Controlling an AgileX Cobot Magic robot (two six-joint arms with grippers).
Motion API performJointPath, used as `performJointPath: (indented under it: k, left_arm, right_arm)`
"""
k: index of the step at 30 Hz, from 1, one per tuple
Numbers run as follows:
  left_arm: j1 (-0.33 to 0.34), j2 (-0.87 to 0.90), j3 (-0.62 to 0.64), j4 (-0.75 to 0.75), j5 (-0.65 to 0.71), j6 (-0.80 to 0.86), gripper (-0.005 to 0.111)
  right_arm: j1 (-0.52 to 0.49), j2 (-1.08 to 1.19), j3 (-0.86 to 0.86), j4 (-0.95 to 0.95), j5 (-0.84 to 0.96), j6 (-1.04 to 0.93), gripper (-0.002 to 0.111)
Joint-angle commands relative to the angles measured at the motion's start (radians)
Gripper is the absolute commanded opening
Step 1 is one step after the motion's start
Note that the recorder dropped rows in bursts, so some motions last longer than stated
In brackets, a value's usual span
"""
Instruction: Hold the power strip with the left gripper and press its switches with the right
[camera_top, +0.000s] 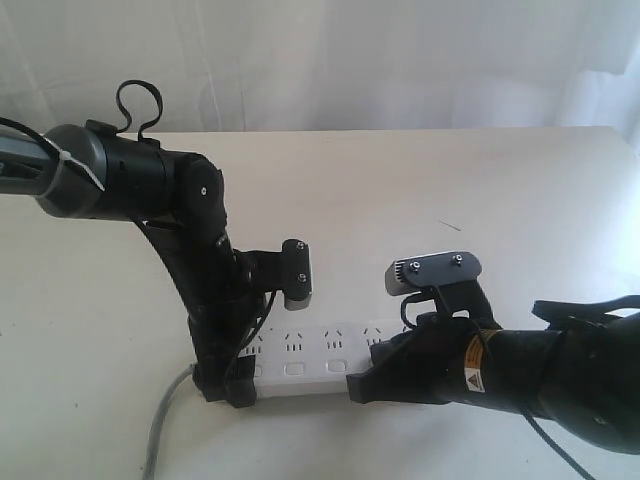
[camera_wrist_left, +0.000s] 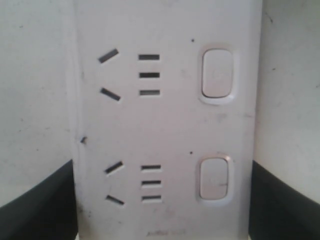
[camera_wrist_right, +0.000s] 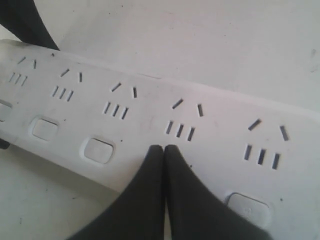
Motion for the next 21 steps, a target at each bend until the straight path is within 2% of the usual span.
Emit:
performJointPath:
  k: [1, 7, 21]
  left_arm:
    - [0.000, 0.010, 0.018, -0.009, 0.084, -0.006, 0.000]
    - [0.000, 0.010, 0.018, -0.009, 0.084, -0.008, 0.000]
    - [0.000, 0.010, 0.018, 0.029, 0.089, -0.006, 0.000]
  right_arm:
    - [0.001, 0.095, 0.034, -0.025, 0.274, -0.011, 0.000]
    - [0.001, 0.035, 0.034, -0.025, 0.269, -0.016, 0.000]
    - [0.001, -0.450, 0.088, -0.022, 0.272, 0.000, 0.000]
